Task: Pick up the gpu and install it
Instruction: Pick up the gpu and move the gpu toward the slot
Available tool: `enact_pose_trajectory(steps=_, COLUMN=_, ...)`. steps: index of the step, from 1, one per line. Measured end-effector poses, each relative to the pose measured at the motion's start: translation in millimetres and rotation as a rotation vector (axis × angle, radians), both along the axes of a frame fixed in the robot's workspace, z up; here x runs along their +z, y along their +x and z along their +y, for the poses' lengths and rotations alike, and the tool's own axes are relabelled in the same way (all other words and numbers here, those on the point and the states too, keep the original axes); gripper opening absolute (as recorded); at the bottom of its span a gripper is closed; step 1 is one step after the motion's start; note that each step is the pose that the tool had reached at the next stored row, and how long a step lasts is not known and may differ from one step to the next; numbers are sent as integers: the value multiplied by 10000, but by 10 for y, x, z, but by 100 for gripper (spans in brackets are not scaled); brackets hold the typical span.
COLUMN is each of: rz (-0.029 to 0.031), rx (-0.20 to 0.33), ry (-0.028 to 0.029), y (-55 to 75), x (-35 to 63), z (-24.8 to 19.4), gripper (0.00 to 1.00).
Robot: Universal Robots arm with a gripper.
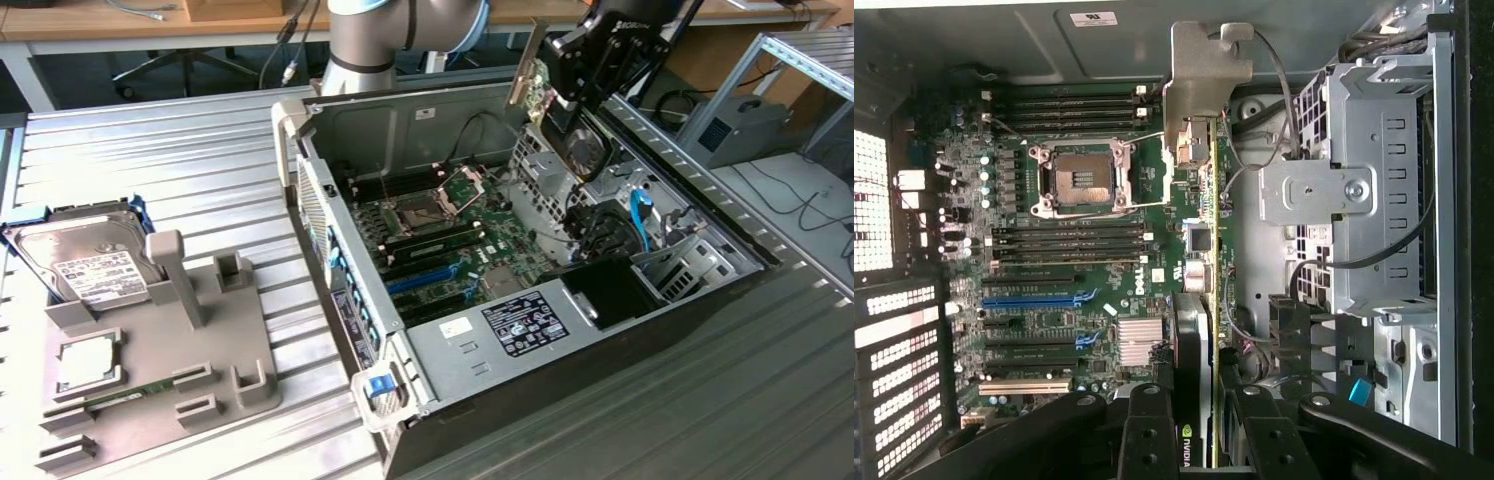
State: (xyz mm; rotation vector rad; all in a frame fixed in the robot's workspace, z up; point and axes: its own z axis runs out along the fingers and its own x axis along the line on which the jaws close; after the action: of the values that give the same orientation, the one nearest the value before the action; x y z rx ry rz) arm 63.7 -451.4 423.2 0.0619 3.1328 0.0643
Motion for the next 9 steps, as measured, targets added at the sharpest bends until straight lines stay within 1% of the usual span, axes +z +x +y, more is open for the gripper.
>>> enact_pose_trajectory(steps=3, rz=0, rx=0, ry=0, y=0, x=-10, z=1, gripper=27)
enact_pose_trajectory(steps=9, rz=0, rx=0, ry=0, y=0, x=-61, z=1, gripper=27)
